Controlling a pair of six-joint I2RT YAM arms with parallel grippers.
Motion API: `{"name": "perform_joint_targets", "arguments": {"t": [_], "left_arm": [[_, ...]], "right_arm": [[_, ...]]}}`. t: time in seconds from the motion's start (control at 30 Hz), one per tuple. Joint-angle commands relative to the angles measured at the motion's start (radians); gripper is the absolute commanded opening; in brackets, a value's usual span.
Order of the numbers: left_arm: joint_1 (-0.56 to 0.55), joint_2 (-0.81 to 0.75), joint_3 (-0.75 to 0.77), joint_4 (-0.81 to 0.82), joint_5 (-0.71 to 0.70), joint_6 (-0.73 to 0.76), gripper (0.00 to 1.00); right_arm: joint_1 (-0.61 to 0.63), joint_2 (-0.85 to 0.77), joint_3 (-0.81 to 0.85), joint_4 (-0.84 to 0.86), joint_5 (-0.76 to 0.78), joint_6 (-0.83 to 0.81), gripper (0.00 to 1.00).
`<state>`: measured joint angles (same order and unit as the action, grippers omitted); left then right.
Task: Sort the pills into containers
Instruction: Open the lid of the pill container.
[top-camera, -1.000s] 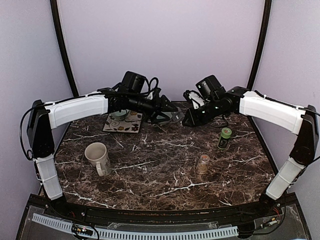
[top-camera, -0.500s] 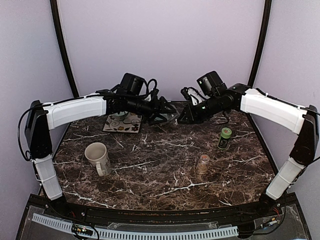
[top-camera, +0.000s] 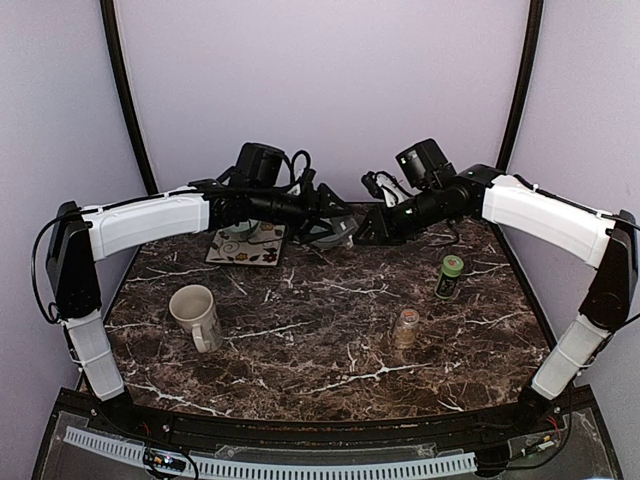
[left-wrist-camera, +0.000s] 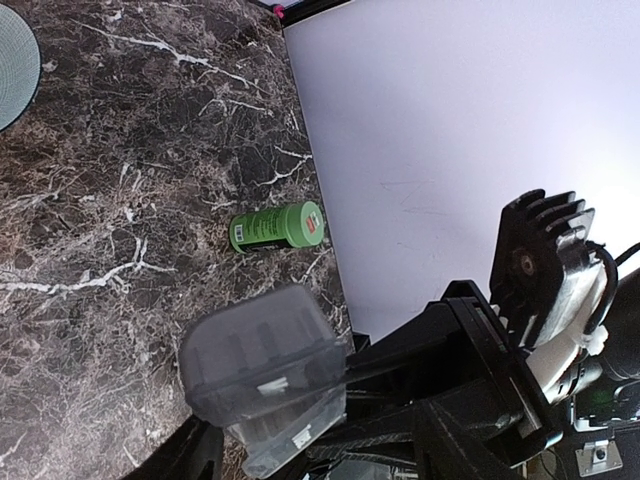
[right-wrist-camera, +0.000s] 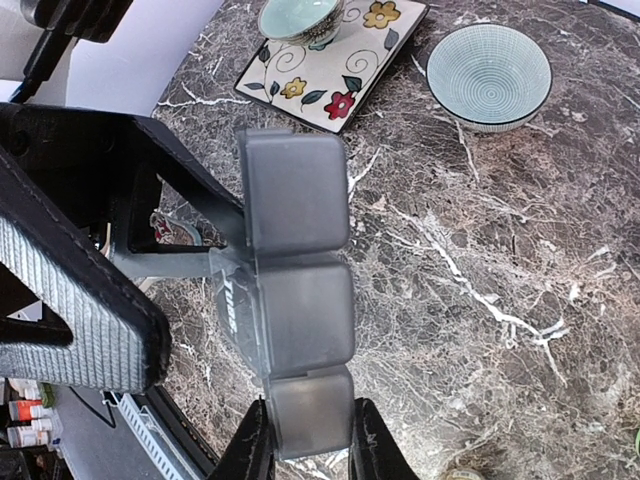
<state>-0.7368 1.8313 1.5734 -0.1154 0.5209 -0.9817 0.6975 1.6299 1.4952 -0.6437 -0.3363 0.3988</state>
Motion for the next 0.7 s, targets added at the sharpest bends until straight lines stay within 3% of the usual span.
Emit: {"name": "perform_joint_targets", "arguments": {"t": [0.0, 0.67], "left_arm": [[0.0, -0.053, -0.006, 0.066, 0.037, -0.031, 0.68], [-0.024, -0.07, -0.03, 0.042, 0.088, -0.059, 0.68]], "right_arm": [[-0.004, -0.006, 0.01, 0.028, 0.007, 0.003, 0.0], [-0.013, -0.004, 0.008, 0.055, 0.023, 0.017, 0.0]]}}
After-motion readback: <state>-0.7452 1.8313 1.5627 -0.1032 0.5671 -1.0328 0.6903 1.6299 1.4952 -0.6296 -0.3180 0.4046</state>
